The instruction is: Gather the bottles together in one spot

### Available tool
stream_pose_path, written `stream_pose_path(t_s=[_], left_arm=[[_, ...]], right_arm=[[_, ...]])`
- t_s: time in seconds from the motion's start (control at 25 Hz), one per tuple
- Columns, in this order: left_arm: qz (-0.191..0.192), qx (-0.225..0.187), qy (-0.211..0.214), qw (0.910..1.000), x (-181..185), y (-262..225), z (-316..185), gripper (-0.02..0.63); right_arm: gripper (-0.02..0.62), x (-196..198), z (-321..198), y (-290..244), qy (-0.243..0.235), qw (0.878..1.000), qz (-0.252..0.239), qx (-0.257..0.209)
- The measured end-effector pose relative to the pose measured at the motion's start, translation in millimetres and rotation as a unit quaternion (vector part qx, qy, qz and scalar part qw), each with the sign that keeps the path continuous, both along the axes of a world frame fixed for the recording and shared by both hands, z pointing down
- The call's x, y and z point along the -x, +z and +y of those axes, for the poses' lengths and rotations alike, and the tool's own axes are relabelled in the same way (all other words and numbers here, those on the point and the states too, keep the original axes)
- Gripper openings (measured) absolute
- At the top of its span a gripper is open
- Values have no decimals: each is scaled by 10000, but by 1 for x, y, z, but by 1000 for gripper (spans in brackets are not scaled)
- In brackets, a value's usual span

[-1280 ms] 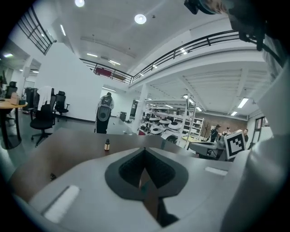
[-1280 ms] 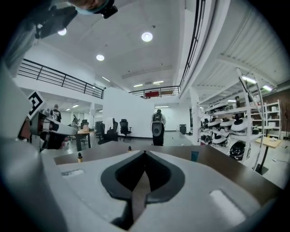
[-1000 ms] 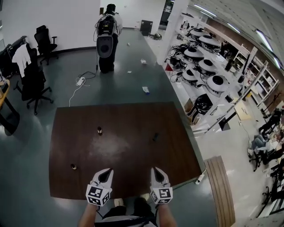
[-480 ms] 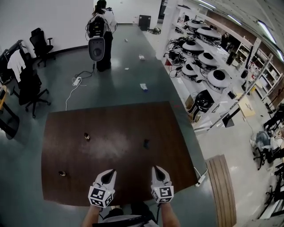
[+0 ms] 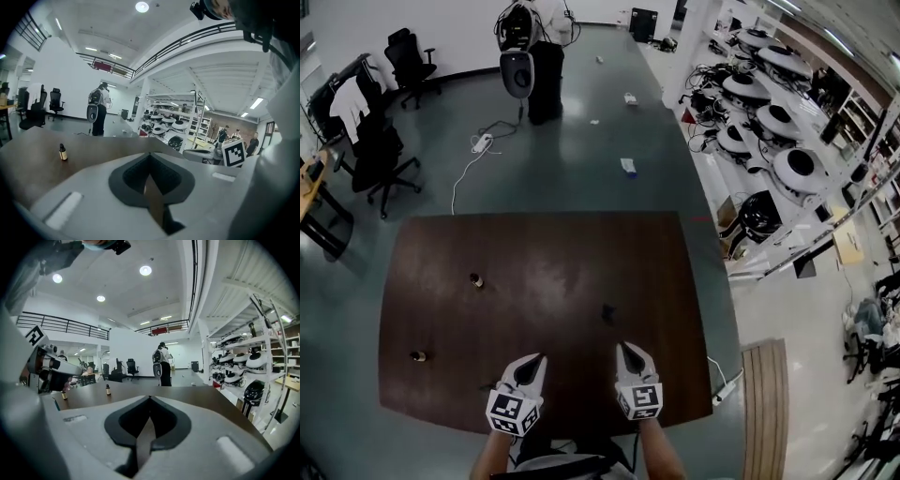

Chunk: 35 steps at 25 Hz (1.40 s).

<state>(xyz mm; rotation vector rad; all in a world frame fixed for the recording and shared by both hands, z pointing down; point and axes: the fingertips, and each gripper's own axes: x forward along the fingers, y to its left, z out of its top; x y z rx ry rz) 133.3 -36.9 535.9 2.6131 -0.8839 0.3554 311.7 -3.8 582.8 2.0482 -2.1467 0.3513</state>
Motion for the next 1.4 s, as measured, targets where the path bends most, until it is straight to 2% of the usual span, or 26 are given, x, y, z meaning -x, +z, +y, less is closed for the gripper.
stream_pose_path(t_s=[0.32, 0.52, 0.6, 1.0, 1.28, 1.4], left_arm=[[-104, 213, -324, 9992, -13, 21, -12, 0], [-189, 298, -466, 9983, -14, 30, -13, 0], [-216, 322, -510, 9979, -13, 30, -13, 0], [-319, 451, -610, 9966, -6, 35, -10, 0], [-375, 507, -683, 9957, -1, 36, -11, 0], [-395, 529, -721, 9952, 0, 38, -10, 0]], right_arm=[[2, -16, -33, 36, -322, 9991, -121, 252], [3, -20, -47, 53, -428, 9987, -128, 231], [99, -21, -52, 60, -453, 9986, -137, 245], [209, -23, -85, 89, -630, 9969, -91, 462], [218, -19, -100, 96, -751, 9959, -59, 495], [188, -21, -102, 99, -758, 9960, 16, 484]])
